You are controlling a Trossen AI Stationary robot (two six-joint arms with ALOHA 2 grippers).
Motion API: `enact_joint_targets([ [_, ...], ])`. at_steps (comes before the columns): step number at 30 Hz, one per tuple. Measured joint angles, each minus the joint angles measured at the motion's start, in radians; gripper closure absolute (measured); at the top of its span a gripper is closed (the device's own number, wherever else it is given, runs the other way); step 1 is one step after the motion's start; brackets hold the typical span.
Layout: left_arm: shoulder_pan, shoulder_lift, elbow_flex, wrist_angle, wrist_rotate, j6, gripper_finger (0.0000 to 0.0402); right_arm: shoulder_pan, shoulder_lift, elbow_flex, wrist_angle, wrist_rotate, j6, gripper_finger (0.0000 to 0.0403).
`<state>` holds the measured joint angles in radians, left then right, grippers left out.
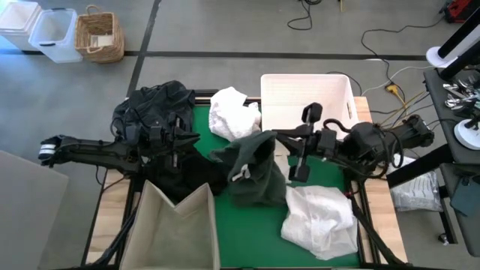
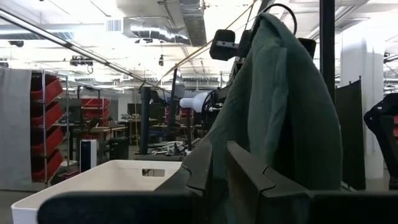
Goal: Sort clothes
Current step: Put the green polo shirt into the top right white bin
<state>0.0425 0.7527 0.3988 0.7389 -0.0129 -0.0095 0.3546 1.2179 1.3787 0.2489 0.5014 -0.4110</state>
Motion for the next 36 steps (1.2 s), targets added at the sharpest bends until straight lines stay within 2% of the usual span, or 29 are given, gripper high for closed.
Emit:
enact_joint_targets([
  [3, 0.0, 0.013, 0.0, 0.017, 0.033, -0.011, 0.0376, 0.0, 0.002, 0.002, -0.016, -0.001, -0.002, 0.0394],
  [8, 0.0, 0.059, 0.0, 0.102, 0.171, -0.034, 0.0357, -0.004, 0.01, 0.001, -0.013, -0.001, -0.008, 0.0394],
  [15, -0.004, 0.148, 0.035, 0.149, 0.189, -0.06, 0.0277, -0.03, 0.018, 0.001, -0.006, -0.002, -0.01, 0.0394],
  [19, -0.01, 0.233, 0.127, 0.079, 0.189, -0.096, 0.0229, -0.05, 0.021, 0.002, 0.001, -0.003, -0.009, 0.0394],
  [25, -0.02, 0.364, 0.29, -0.172, 0.178, -0.079, 0.0187, -0.061, 0.024, 0.002, 0.019, -0.009, -0.01, 0.0394],
  [32, -0.026, 0.474, 0.38, -0.205, 0.172, -0.052, 0.0174, -0.061, 0.027, 0.002, 0.018, -0.011, -0.017, 0.0394],
  [36, -0.027, 0.518, 0.423, -0.21, 0.172, -0.052, 0.0202, -0.061, 0.027, 0.002, 0.015, -0.011, 0.003, 0.0394],
])
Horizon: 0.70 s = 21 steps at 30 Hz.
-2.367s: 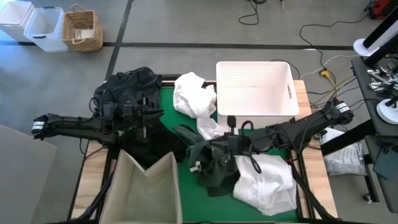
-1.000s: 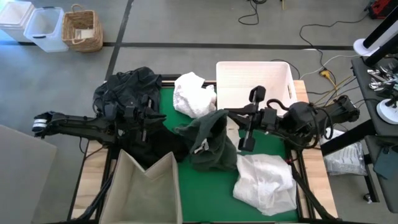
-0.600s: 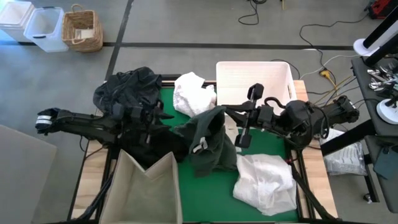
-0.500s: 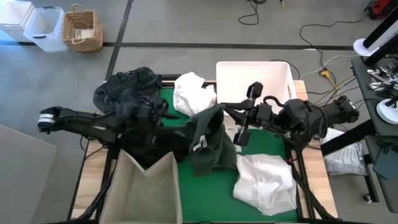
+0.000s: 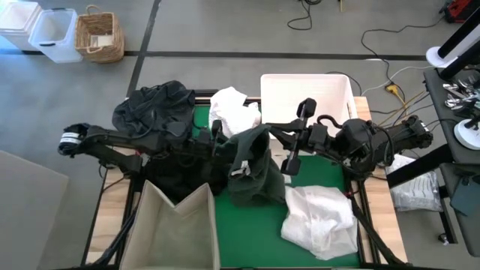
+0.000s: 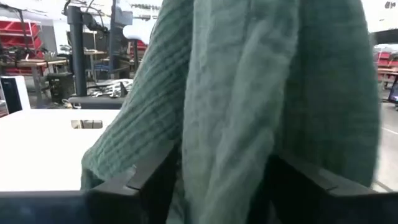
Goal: Sort clothes
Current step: Put the green polo shirt into the top right white bin
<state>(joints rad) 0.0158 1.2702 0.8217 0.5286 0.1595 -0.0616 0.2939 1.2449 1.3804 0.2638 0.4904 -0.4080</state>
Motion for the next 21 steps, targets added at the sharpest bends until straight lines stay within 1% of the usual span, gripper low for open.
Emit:
enact_joint_targets([
  [2, 0.0, 0.016, 0.024, -0.012, 0.0, 0.0, 0.0238, 0.0, 0.0, 0.0, -0.002, 0.0, 0.0, 0.0392],
  [4, 0.0, 0.022, 0.042, -0.026, 0.001, 0.005, 0.0288, 0.0, 0.0, 0.0, -0.006, 0.004, -0.014, 0.0389],
  [5, 0.0, 0.024, 0.049, -0.029, 0.007, 0.012, 0.032, 0.0, 0.0, 0.0, -0.014, 0.016, -0.016, 0.0387],
  [6, 0.0, 0.025, 0.053, -0.028, 0.014, 0.019, 0.0353, 0.0, -0.001, 0.0, -0.024, 0.039, -0.01, 0.0385],
  [7, 0.0, 0.02, 0.054, -0.031, 0.019, 0.023, 0.0375, 0.0, -0.002, 0.0, -0.037, 0.07, -0.001, 0.0381],
  [8, 0.0, 0.014, 0.054, -0.032, 0.023, 0.024, 0.0387, 0.0, -0.005, 0.0, -0.062, 0.098, 0.004, 0.0377],
  [10, 0.0, -0.006, 0.054, -0.033, 0.024, 0.026, 0.0391, 0.0, -0.016, 0.0, -0.128, 0.144, 0.014, 0.0362],
  [12, 0.0, -0.034, 0.054, -0.04, 0.025, 0.027, 0.0398, 0.0, -0.028, 0.0, -0.206, 0.174, 0.066, 0.034],
  [16, 0.0, -0.084, 0.054, -0.053, 0.026, 0.032, 0.0401, 0.0, -0.064, 0.0, -0.362, 0.171, 0.201, 0.0284],
  [21, 0.002, -0.152, 0.054, -0.051, 0.026, 0.053, 0.0401, 0.0, -0.115, 0.0, -0.607, 0.161, 0.354, 0.0219],
])
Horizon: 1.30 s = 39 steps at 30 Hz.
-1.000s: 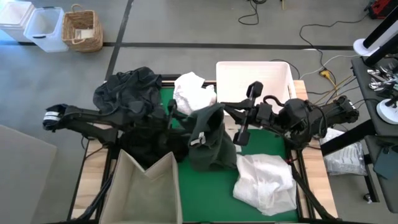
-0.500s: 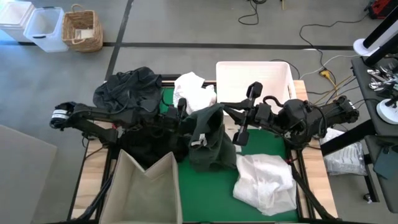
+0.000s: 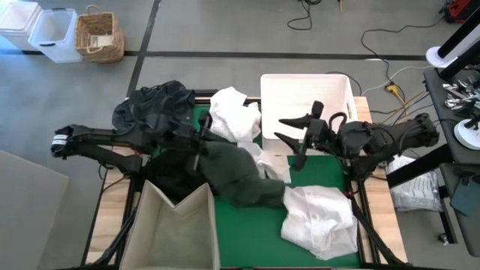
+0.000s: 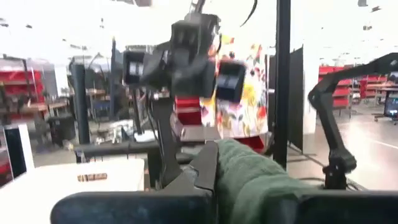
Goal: Sort clothes
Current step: Put the green polo shirt into the top right white bin
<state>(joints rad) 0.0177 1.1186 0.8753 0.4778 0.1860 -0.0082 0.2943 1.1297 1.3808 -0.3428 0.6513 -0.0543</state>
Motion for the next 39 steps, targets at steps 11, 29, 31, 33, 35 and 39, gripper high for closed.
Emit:
enact_joint_targets([
  [11, 0.02, -0.059, 0.003, -0.004, -0.001, 0.0, 0.0401, 0.028, 0.12, -0.12, -0.259, -0.233, 0.102, 0.0141],
  [29, 0.017, 0.053, 0.18, -0.123, -0.003, 0.075, 0.0401, -0.022, 0.348, -0.11, -0.014, -0.22, 0.114, 0.0069],
  [31, 0.017, 0.059, 0.18, -0.123, -0.003, 0.075, 0.0401, -0.032, 0.363, -0.11, -0.014, -0.221, 0.121, 0.008],
  [33, 0.017, 0.063, 0.18, -0.122, -0.003, 0.073, 0.0401, -0.037, 0.378, -0.11, -0.012, -0.222, 0.122, 0.0096],
  [35, 0.017, 0.065, 0.18, -0.123, -0.003, 0.069, 0.0401, -0.039, 0.387, -0.11, -0.01, -0.222, 0.122, 0.0117],
  [39, 0.017, 0.065, 0.179, -0.123, -0.003, 0.062, 0.0387, -0.038, 0.399, -0.11, 0.009, -0.221, 0.111, 0.0173],
])
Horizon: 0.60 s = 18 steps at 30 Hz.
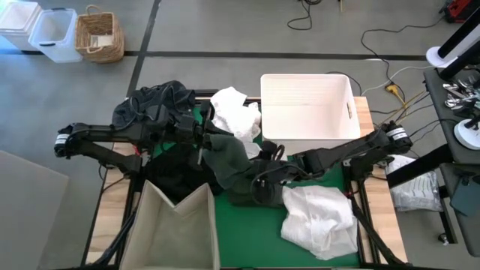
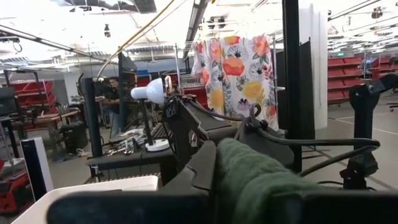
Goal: Sort clothes
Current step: Put the green polo shirt into the top right white bin
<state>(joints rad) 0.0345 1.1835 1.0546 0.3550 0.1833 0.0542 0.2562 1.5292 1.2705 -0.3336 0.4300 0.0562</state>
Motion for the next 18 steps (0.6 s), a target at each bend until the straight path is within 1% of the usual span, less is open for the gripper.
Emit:
enact_joint_targets([
  [4, 0.0, -0.002, 0.0, -0.008, 0.0, -0.004, 0.0354, 0.0, 0.001, 0.0, 0.012, 0.0, -0.004, 0.0235],
  [9, 0.0, -0.002, 0.0, -0.035, -0.001, -0.018, 0.0292, -0.002, -0.005, 0.0, 0.018, 0.007, -0.009, 0.0316],
  [13, 0.0, -0.004, 0.0, -0.075, -0.026, -0.04, 0.0241, -0.002, -0.007, 0.0, 0.018, 0.02, -0.018, 0.0378],
  [14, 0.0, -0.006, 0.0, -0.09, -0.027, -0.046, 0.023, -0.002, -0.007, -0.001, 0.018, 0.02, -0.02, 0.0385],
  [18, 0.0, -0.022, -0.001, -0.167, -0.028, -0.063, 0.0199, -0.002, -0.009, -0.001, 0.017, 0.024, -0.01, 0.0389],
])
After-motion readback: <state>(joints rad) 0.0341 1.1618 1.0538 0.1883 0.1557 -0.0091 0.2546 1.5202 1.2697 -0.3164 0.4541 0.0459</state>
